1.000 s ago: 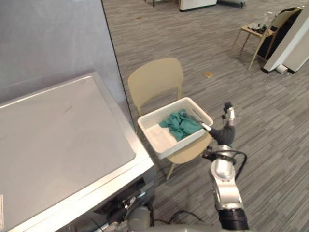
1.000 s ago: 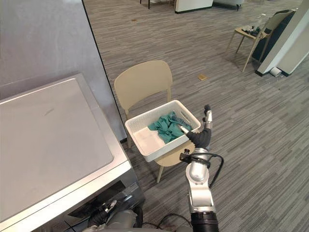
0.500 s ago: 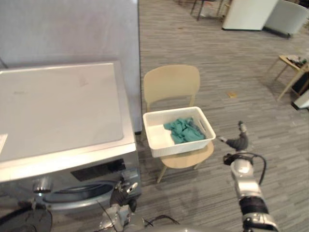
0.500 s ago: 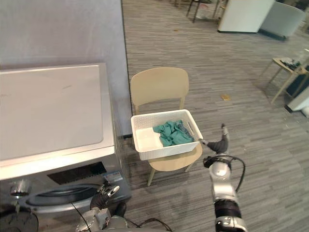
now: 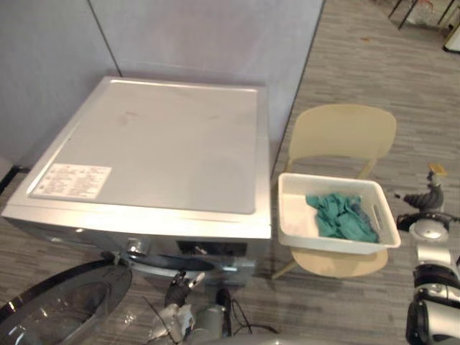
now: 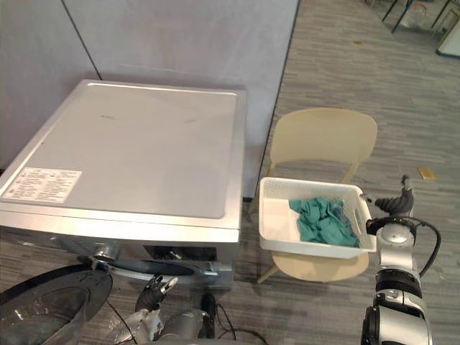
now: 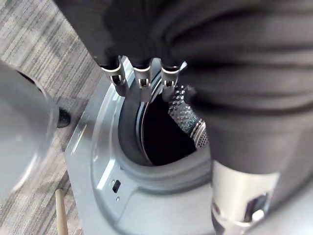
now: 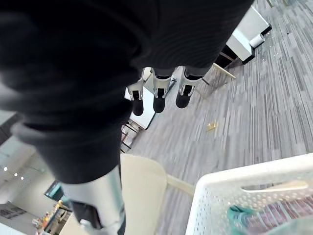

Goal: Pick up the laundry basket with both hands and put the clothes into the washing machine.

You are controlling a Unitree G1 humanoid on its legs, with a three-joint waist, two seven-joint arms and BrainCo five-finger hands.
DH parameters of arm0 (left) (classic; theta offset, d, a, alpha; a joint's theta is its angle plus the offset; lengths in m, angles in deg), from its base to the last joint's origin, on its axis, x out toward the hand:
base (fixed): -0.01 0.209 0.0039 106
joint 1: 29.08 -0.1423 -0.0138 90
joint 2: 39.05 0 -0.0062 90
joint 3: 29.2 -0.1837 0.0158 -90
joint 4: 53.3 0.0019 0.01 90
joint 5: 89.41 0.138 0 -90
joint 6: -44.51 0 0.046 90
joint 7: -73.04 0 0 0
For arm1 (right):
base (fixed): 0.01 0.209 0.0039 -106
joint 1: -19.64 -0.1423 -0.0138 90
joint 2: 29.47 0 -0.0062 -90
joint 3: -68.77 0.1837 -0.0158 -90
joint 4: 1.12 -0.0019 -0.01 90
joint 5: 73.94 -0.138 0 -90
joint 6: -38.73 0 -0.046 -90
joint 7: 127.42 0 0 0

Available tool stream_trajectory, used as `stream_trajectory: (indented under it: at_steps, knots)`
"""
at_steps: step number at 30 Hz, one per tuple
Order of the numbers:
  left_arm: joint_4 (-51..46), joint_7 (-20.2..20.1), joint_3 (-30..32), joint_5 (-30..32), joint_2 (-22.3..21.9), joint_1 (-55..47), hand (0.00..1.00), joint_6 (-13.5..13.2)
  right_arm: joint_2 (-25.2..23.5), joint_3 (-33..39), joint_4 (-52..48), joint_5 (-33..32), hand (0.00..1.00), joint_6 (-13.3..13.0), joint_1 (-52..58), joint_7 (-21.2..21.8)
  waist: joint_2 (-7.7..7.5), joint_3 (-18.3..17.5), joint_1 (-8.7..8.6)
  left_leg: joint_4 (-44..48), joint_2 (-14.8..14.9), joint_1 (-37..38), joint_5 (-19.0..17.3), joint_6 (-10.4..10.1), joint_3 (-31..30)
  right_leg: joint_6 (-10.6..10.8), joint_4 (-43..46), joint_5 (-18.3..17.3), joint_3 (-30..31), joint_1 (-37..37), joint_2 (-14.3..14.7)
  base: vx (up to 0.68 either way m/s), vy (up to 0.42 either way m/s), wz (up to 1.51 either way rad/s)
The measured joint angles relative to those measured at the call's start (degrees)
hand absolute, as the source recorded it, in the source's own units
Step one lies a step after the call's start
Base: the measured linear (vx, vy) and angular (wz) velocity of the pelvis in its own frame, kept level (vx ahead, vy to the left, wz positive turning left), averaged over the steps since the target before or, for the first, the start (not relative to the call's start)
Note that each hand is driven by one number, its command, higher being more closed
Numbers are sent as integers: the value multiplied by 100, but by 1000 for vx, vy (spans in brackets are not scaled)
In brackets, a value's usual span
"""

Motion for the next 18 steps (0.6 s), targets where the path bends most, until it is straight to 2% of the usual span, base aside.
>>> stream_trajectory:
  at_steps: [2, 4, 6, 8, 9, 10, 11, 12, 13, 14, 15, 16, 17, 18]
  knots:
    - [98, -4, -9, 14, 64, -15, 0, 5, 175, -271, 312, 62, 0, 8, -146, 236, 96, 45, -97, -76, 9, 185, -22, 25, -187, -34, 210, -187, 119, -173, -29, 137, 117, 43]
    - [149, -23, 13, 24, 13, 10, 0, 5, 325, -446, 332, 125, 0, -2, -289, 446, 193, 106, -117, -68, -3, 222, -57, 26, -310, -50, 22, -228, 173, -406, -114, 100, 66, 31]
    - [156, -112, 14, 31, -42, 54, 0, 1, 347, -503, 425, 282, 0, -2, -318, 664, 296, 132, -136, -21, -9, 220, -114, -58, -533, -57, -479, -182, 799, -612, -104, 94, 1, 43]
    - [162, -110, 15, 50, -36, 120, 0, 1, 348, -646, 590, 352, 0, 3, -282, 826, 295, 132, -154, 106, -20, 198, -192, -165, -781, -58, -730, -160, 1380, -657, -93, 134, -134, 66]
    - [163, -106, 15, 89, -30, 128, 0, -10, 348, -675, 638, 359, 0, 4, -240, 916, 284, 128, -171, 214, -18, 151, -229, -258, -952, -143, -861, -78, 1553, -641, -88, 127, -188, 78]
    - [162, -104, 15, 93, -29, 141, 0, -14, 348, -687, 668, 360, 0, 4, -234, 961, 261, 122, -173, 262, -16, 124, -234, -344, -1019, -71, -962, -31, 1569, -618, -87, 101, -229, 77]
    - [161, -101, 16, 106, -13, 159, 0, -28, 346, -819, 730, 360, 0, -1, -237, 993, 178, 117, -170, 318, 2, 93, -247, -460, -1123, 202, -1307, 130, 1467, -492, -87, 125, -380, 62]
    - [158, -102, 27, 129, 23, 199, 0, -49, 306, -925, 756, 361, 0, -10, -244, 1067, 47, 113, -151, 424, 32, 21, -261, -593, -1220, 198, -1740, 382, 1311, -417, -52, 115, -424, 50]
    - [158, -101, 56, 129, 51, 201, 0, -54, 258, -978, 754, 361, 0, -20, -255, 1072, -56, 109, -124, 474, 44, -28, -256, -657, -1237, 104, -1914, 609, 1268, -379, 4, 118, -617, 33]
    - [209, -88, 97, 131, 140, 213, 0, -51, 178, -1073, 750, 360, 0, -39, -267, 1077, -223, 114, -102, 626, 114, -166, -326, -850, -1324, 214, -2150, 669, 1051, -322, 114, 79, -516, 16]
    - [289, -83, 104, 131, 77, 246, 0, -43, 158, -1090, 749, 359, 0, -44, -275, 1087, -95, 91, -108, 691, 353, -314, -309, -1008, -1471, 243, -2291, 648, 975, -312, 377, 97, -666, 26]
    - [323, -107, 112, 131, -37, 247, 0, -39, 153, -1117, 749, 361, 0, -39, -199, 1167, -47, 66, -157, 398, 685, -387, -152, -1248, -1665, 195, -2524, 667, 696, -306, 739, 53, -415, 21]
    - [325, -113, 115, 133, -60, 248, 0, -37, 153, -1117, 749, 361, 0, -36, -155, 1187, -28, 54, -171, 247, 813, -370, -93, -1332, -1662, 173, -2591, 672, 608, -296, 854, 63, -456, 27]
    - [327, -118, 115, 132, -61, 252, 0, -29, 154, -1113, 747, 361, 0, -37, -80, 1189, -12, 45, -218, 115, 1009, -342, -7, -1310, -1480, 82, -2656, 674, 463, -269, 977, 82, -279, 37]
